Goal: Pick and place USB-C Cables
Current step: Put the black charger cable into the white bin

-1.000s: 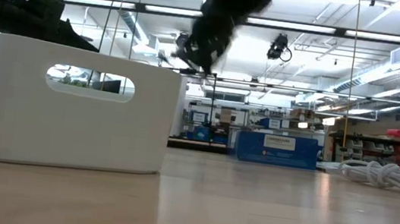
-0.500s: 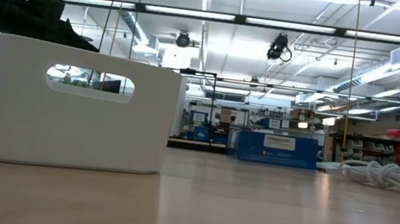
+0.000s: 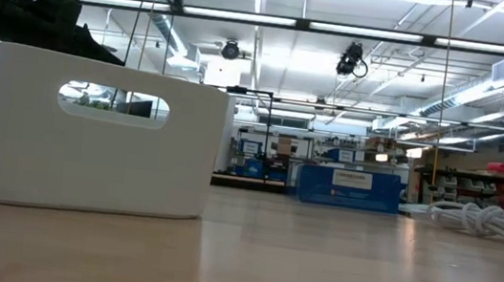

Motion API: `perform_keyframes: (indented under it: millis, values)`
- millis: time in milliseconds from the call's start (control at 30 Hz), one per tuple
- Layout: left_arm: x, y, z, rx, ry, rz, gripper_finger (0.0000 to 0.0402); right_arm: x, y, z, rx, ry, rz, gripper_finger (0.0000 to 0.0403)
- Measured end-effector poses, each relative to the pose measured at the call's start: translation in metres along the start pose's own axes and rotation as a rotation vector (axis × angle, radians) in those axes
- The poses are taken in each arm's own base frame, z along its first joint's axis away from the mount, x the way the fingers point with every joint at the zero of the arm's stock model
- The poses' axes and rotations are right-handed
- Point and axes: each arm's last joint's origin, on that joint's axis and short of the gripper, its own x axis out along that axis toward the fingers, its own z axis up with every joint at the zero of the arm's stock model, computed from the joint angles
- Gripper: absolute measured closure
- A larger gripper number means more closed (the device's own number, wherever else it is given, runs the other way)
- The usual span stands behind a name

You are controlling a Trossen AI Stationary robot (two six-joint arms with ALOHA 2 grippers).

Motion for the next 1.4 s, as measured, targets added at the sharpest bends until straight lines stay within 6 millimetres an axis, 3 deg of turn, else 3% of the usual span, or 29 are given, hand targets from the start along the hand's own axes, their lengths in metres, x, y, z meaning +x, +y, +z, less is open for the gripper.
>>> perform_keyframes:
  millis: [233,600,933,1267,1400]
  values:
    - [0.0,0.0,0.0,-0.001,-0.002,-0.001,0.0377,0.018,0.004,-0.026,0.059,0.003,-0.03,0.0387]
    - [0.0,0.0,0.0,0.0,0.0,0.0,0.0377,0.047,0.032,-0.058,0.149,0.05,-0.05,0.0387]
    - [0.0,0.0,0.0,0.0,-0.001,-0.001,0.0377,0.078,0.013,-0.094,0.226,0.138,-0.122,0.0387]
    - [0.0,0.0,0.0,0.0,-0.001,0.0,0.0377,0.096,0.014,-0.124,0.237,0.229,-0.126,0.0386]
    - [0.0,0.0,0.0,0.0,0.0,-0.001,0.0377,0.101,0.012,-0.137,0.238,0.289,-0.128,0.0362]
